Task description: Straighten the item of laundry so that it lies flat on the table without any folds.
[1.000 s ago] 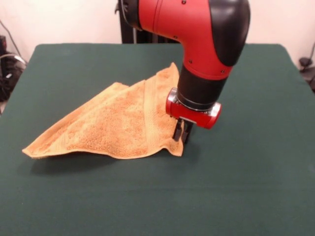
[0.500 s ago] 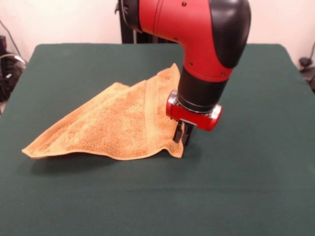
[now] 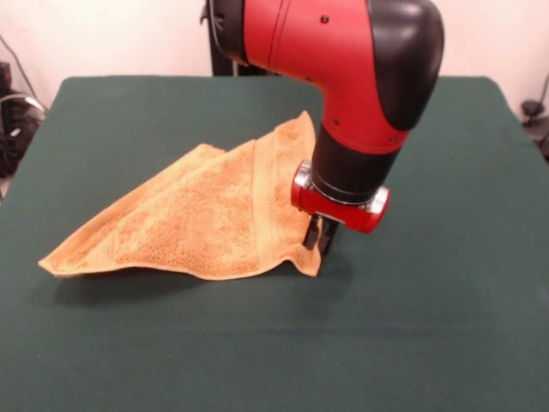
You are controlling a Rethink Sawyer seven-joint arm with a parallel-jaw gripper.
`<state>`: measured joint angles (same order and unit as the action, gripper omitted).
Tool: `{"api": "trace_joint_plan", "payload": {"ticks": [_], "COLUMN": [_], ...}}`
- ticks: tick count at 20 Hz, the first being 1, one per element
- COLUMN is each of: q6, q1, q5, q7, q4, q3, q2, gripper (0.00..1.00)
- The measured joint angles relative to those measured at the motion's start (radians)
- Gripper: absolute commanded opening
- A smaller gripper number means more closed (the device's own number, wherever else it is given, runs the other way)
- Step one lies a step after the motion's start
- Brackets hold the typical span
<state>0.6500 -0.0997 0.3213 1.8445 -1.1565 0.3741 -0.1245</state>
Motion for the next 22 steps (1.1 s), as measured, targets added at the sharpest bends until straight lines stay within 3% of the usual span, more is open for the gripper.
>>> {"api": "trace_joint_plan", "payload": {"ticks": [6, 22], "q6": [0.047, 0.112], "q1": [-0.011, -0.099], "q5": [0.006, 0.056], "q7": [0.006, 0.242], "q4": [0.042, 0.103], "q3": [0.024, 0.059], "q2": [0.024, 0.057], "gripper": [0.00, 0.00]}}
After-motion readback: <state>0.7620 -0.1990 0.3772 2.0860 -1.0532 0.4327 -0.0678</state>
